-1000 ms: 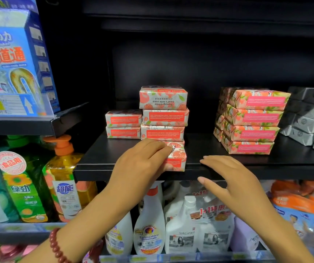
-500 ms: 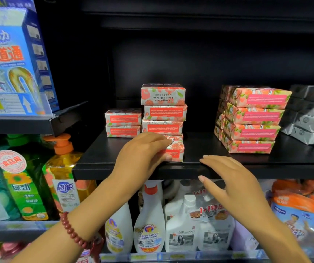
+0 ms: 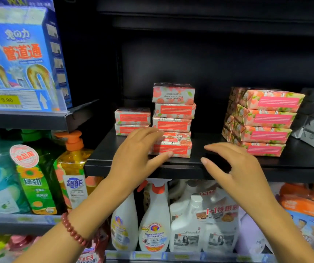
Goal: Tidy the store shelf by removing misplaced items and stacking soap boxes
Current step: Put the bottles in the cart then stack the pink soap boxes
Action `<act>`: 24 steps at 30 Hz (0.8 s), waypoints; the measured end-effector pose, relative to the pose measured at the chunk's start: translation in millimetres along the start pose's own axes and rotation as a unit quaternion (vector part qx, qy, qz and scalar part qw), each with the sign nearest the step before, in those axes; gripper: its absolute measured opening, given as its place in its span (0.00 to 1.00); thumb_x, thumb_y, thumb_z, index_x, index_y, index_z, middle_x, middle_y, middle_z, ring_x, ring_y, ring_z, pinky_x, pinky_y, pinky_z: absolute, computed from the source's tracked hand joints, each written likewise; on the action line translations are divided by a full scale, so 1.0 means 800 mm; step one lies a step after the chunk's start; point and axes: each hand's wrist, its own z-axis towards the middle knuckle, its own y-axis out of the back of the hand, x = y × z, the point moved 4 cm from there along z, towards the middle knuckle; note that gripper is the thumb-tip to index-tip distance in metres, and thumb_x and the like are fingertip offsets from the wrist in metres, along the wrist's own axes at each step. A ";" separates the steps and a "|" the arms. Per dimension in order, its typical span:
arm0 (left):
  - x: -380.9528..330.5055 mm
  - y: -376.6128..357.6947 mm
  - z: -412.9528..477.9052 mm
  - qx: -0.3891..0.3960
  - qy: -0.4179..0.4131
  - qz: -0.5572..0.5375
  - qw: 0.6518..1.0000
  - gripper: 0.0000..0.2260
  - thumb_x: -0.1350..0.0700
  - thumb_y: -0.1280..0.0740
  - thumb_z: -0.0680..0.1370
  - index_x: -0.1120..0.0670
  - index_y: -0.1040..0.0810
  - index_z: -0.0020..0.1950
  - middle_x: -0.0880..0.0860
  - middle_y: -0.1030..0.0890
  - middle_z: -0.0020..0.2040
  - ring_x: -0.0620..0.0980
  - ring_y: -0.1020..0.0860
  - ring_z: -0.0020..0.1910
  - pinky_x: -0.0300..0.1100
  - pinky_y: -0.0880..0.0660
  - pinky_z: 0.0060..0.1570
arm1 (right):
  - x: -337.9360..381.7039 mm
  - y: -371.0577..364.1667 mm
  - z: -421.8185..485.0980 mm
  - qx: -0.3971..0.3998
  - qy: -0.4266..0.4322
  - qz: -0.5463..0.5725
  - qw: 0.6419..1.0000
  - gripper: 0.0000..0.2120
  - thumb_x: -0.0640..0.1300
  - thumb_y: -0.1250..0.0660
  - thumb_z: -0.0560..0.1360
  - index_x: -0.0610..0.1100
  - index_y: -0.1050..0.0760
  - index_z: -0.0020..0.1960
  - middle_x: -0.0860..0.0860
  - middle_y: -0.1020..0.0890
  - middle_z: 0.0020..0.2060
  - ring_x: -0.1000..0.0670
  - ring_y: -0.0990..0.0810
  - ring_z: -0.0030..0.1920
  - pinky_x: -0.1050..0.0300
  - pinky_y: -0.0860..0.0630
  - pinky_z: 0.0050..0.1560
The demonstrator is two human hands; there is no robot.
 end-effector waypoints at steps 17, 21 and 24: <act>0.078 0.040 -0.047 0.027 0.062 0.035 0.997 0.26 0.35 0.46 0.73 0.50 0.17 0.54 0.44 0.17 0.51 0.43 0.22 0.52 0.33 0.30 0.46 | 0.152 -0.165 0.186 0.166 0.094 -0.195 0.962 0.17 0.42 0.34 0.75 0.39 0.30 0.62 0.42 0.25 0.58 0.43 0.27 0.59 0.51 0.29 0.54; 0.081 0.037 -0.048 0.009 0.069 0.039 0.997 0.23 0.37 0.43 0.73 0.50 0.16 0.50 0.44 0.16 0.47 0.44 0.20 0.49 0.33 0.29 0.44 | 0.159 -0.173 0.191 0.155 0.100 -0.254 0.949 0.19 0.36 0.36 0.75 0.37 0.33 0.65 0.41 0.28 0.61 0.41 0.30 0.62 0.49 0.30 0.57; 0.079 0.038 -0.050 0.005 0.069 0.031 0.997 0.22 0.38 0.42 0.73 0.51 0.15 0.48 0.45 0.16 0.45 0.44 0.19 0.47 0.33 0.28 0.42 | 0.160 -0.168 0.193 0.141 0.109 -0.256 0.950 0.21 0.35 0.36 0.74 0.38 0.34 0.65 0.41 0.29 0.62 0.41 0.32 0.63 0.50 0.31 0.55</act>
